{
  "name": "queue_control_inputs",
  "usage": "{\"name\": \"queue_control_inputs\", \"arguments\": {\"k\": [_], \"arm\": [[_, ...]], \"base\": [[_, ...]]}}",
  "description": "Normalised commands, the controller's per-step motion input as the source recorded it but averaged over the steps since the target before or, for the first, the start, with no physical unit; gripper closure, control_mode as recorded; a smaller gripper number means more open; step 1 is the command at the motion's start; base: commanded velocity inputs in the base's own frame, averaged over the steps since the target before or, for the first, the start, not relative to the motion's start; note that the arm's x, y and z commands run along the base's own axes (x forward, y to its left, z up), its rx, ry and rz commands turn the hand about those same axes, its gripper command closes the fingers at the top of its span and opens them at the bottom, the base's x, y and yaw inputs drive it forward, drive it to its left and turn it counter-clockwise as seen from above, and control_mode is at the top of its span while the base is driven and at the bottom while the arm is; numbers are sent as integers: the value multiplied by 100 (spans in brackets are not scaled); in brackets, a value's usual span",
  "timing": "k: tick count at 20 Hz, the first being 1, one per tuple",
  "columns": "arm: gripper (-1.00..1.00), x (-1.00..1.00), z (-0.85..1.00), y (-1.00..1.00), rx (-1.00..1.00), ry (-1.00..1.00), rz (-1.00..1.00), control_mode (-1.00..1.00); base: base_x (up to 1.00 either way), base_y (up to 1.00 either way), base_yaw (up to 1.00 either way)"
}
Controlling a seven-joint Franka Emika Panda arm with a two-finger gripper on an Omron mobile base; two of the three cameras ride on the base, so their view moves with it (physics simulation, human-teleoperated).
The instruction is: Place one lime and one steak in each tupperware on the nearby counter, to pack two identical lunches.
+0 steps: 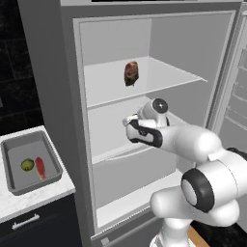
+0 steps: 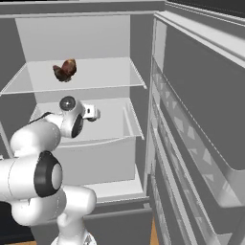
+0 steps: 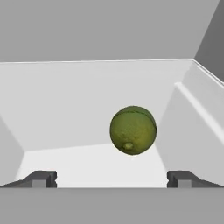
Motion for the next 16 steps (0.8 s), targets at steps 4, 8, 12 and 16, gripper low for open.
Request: {"name": "queue_control_inputs", "arguments": {"k": [4, 8, 12, 16], "arm": [[-100, 42, 0, 4, 0, 0, -1, -100], [-100, 9, 0, -1, 0, 0, -4, -100], [-100, 0, 0, -5, 0, 1, -5, -100], [-100, 3, 0, -5, 0, 3, -3, -100]], "base": [[0, 0, 0], [0, 0, 0], [0, 0, 0], [0, 0, 0]]}}
